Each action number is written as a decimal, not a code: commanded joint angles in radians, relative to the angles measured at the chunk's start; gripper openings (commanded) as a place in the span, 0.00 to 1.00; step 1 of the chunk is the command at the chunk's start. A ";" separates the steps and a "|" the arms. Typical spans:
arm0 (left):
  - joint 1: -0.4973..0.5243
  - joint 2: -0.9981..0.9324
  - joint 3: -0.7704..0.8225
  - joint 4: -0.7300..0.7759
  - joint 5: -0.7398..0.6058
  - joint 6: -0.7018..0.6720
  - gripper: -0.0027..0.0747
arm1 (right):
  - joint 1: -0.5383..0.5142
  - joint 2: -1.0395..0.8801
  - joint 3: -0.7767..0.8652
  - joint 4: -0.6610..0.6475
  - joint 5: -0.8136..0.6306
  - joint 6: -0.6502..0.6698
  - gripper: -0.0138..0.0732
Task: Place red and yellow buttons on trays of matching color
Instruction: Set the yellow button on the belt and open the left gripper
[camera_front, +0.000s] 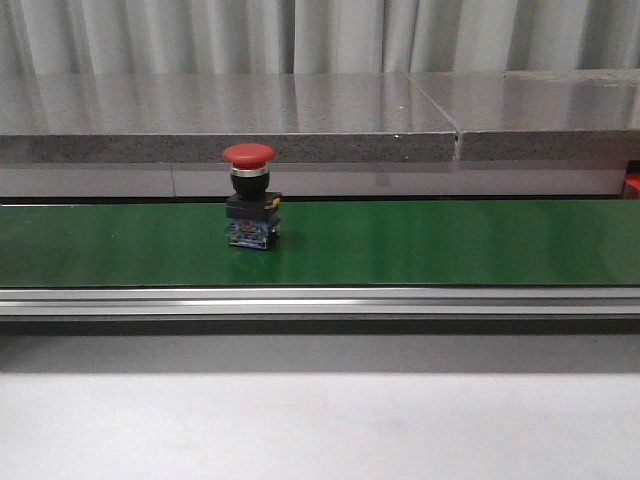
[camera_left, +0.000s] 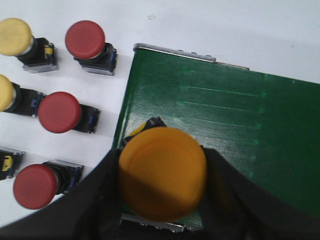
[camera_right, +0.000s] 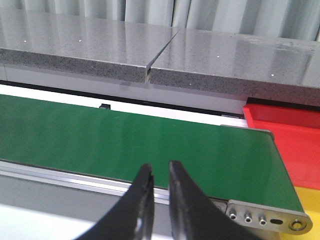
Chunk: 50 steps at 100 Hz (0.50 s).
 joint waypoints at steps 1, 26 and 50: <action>-0.021 0.010 -0.047 -0.002 -0.035 0.005 0.01 | 0.002 -0.018 -0.015 -0.008 -0.081 -0.002 0.27; -0.026 0.087 -0.047 -0.002 -0.045 0.005 0.01 | 0.002 -0.018 -0.015 -0.008 -0.081 -0.002 0.27; -0.026 0.101 -0.049 -0.004 -0.043 0.007 0.28 | 0.002 -0.018 -0.015 -0.008 -0.081 -0.002 0.27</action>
